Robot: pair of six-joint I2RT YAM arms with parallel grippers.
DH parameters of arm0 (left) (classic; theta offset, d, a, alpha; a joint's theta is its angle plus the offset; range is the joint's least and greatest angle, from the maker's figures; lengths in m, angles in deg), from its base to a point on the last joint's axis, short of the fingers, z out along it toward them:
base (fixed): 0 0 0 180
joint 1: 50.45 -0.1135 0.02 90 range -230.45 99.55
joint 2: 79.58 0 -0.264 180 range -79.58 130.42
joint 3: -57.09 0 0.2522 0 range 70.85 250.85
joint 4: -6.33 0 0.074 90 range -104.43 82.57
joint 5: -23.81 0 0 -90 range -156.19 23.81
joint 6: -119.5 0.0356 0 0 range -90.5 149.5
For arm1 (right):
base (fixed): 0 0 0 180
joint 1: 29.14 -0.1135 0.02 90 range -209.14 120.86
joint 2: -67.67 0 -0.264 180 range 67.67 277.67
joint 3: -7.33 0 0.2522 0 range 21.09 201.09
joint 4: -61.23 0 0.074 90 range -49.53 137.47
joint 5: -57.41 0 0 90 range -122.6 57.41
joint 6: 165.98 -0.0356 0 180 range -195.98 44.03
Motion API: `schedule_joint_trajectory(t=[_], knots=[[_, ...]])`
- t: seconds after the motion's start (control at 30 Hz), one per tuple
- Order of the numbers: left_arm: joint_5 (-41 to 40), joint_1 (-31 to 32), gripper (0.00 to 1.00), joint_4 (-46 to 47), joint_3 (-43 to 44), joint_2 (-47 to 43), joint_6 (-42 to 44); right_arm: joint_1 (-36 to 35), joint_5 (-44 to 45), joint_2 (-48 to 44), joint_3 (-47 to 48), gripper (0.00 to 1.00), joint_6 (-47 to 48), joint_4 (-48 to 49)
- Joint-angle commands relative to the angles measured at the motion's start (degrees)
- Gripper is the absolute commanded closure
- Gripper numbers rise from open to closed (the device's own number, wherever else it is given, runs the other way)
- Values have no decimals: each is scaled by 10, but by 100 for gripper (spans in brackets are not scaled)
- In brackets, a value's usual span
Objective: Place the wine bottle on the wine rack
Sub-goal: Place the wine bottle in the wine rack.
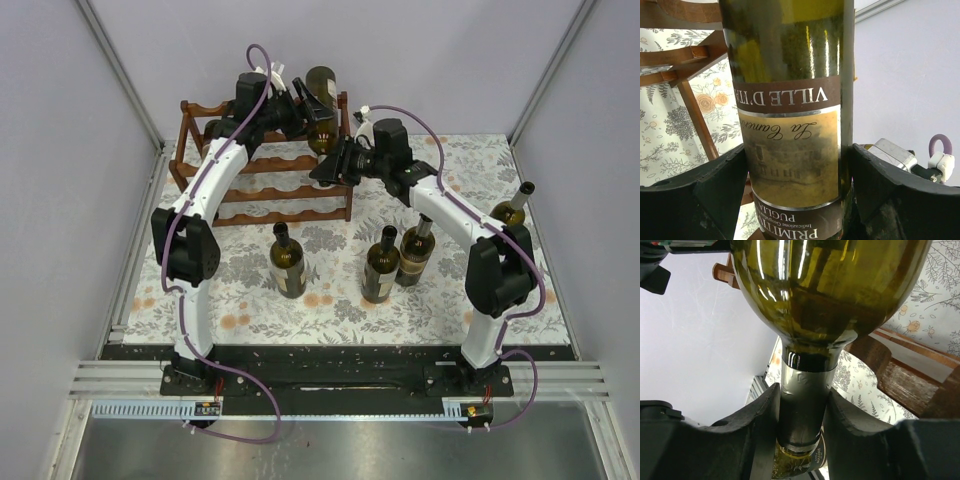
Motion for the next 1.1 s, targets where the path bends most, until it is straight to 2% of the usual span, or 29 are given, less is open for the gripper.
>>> schedule_joint_trajectory(t=[0.0, 0.13, 0.33, 0.53, 0.7, 1.07], knots=[[-38, -10, 100, 26, 6, 6, 97, 17, -32, -31, 88, 71, -15, 73], [-48, -13, 100, 23, 4, 9, 104, 17, -36, -15, 104, 62, -25, 62], [-59, -14, 100, 17, 2, 15, 113, 17, -41, 2, 121, 59, -28, 46], [-60, -15, 100, 14, 1, 24, 120, 21, -49, 17, 149, 60, -43, 11], [-60, -15, 100, 7, -6, 29, 123, 28, -70, 26, 167, 68, -66, -2], [-68, -15, 100, 4, -27, 24, 130, 51, -102, 29, 209, 64, -55, -58]])
